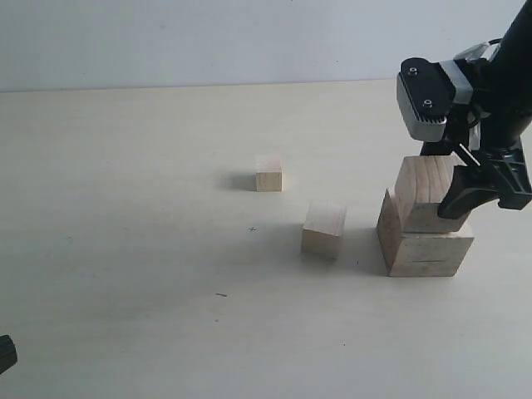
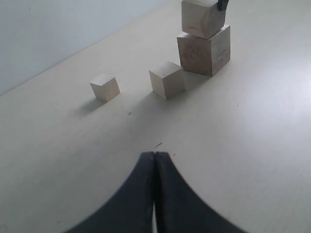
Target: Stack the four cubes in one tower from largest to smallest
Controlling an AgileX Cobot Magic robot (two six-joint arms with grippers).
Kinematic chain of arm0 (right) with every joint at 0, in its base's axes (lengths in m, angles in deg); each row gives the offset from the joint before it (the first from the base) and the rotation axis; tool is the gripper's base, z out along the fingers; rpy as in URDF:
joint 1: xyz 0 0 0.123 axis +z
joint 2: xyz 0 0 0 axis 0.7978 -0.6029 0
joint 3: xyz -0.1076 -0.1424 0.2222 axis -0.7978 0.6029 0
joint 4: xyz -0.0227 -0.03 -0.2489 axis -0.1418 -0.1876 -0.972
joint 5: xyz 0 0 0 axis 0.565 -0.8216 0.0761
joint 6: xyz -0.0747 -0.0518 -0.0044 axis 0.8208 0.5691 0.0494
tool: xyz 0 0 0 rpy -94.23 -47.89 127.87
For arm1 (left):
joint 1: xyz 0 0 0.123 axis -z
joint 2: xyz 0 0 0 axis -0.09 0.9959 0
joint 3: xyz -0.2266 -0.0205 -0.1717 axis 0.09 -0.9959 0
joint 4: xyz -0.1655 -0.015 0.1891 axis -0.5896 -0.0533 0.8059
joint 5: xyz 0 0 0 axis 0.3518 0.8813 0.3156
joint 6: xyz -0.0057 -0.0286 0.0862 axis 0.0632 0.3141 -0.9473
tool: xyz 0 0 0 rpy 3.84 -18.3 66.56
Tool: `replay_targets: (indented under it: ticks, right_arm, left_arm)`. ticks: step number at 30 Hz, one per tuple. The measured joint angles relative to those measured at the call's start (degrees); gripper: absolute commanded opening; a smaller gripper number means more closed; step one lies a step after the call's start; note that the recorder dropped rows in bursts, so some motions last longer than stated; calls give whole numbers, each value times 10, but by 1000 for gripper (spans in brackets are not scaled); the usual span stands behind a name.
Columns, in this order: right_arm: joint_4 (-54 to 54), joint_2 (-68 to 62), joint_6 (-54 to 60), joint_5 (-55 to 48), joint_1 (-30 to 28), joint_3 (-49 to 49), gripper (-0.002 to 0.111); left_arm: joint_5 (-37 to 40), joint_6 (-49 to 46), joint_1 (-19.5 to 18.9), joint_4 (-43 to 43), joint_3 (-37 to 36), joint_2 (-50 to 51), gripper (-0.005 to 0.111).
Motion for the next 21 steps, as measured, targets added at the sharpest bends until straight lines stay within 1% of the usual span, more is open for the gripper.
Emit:
replay_targets:
  ticks: [11,21]
  right_arm:
    - [-7,0,25,-4,0,0,0]
    - [6,0,26,0,0,3,0]
  left_arm:
    - [0,0,0,0,0,0,0]
    - [0,0,0,0,0,0,0]
